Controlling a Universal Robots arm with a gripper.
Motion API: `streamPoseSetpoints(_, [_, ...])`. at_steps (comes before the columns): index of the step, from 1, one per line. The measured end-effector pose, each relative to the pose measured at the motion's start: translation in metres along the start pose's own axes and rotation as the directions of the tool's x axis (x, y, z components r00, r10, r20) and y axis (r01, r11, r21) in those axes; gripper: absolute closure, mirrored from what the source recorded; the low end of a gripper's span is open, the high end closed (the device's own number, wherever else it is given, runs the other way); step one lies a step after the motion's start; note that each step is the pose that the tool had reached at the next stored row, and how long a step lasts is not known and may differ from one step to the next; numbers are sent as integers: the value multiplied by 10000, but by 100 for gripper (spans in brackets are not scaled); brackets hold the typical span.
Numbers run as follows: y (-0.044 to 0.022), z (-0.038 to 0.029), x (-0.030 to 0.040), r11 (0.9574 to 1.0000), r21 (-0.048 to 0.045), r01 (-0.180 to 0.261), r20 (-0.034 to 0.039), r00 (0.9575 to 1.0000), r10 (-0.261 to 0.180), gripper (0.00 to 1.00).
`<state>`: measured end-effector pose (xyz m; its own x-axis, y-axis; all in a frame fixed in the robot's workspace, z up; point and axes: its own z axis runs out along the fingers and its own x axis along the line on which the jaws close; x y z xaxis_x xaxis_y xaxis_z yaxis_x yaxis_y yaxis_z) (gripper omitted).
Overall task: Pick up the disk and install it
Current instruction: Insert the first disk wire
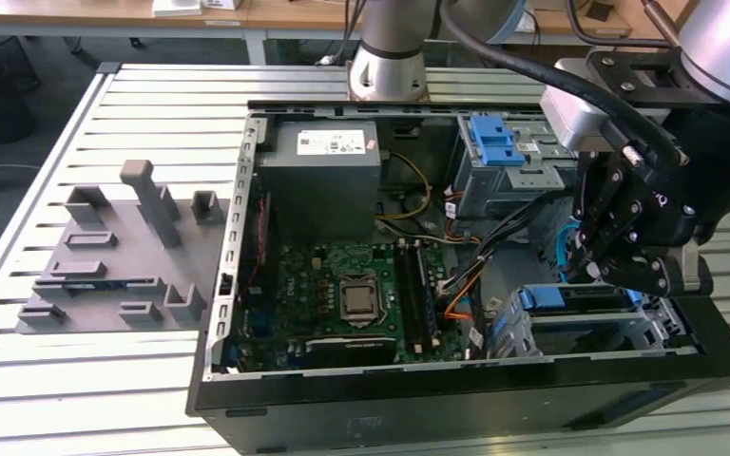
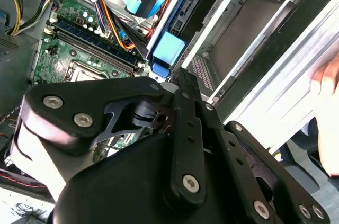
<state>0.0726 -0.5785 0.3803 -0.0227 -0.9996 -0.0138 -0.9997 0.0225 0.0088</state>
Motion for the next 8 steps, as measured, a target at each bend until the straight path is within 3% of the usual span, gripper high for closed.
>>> streamPoseSetpoints(8, [0,1,0,10000,0,0,0,10000,0,89])
